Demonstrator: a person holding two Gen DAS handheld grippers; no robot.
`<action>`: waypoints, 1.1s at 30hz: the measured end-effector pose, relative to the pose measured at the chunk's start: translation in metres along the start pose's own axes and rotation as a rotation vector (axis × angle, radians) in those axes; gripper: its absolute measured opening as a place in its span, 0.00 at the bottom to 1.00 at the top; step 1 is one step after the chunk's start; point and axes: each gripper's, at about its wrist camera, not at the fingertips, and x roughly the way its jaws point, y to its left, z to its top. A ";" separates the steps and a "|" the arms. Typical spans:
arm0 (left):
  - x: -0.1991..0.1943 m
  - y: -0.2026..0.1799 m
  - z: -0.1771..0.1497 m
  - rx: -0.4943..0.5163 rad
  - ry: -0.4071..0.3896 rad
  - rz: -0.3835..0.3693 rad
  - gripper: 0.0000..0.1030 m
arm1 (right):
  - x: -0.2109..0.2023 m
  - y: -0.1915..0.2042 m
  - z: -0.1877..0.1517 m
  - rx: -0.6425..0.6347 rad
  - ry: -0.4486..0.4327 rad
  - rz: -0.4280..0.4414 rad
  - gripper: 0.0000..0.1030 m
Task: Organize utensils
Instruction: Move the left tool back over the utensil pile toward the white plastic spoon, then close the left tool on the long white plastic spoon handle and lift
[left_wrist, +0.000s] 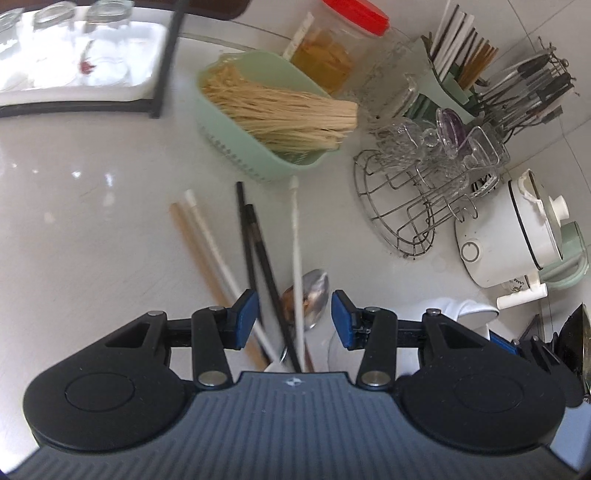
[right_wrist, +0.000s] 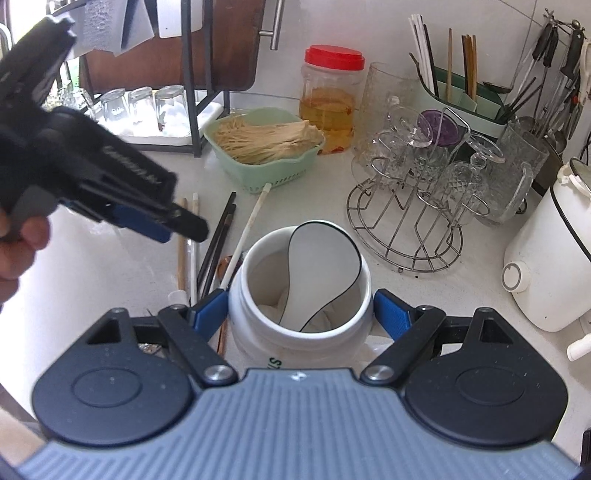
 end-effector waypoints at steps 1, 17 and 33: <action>0.004 -0.001 0.002 0.003 0.008 -0.011 0.45 | 0.000 -0.001 0.000 0.003 0.002 -0.001 0.86; 0.059 -0.019 0.041 0.091 0.012 0.066 0.39 | 0.002 -0.003 0.002 0.011 0.023 -0.003 0.86; 0.095 -0.034 0.060 0.167 0.031 0.166 0.32 | 0.003 -0.004 0.004 0.020 0.044 0.001 0.86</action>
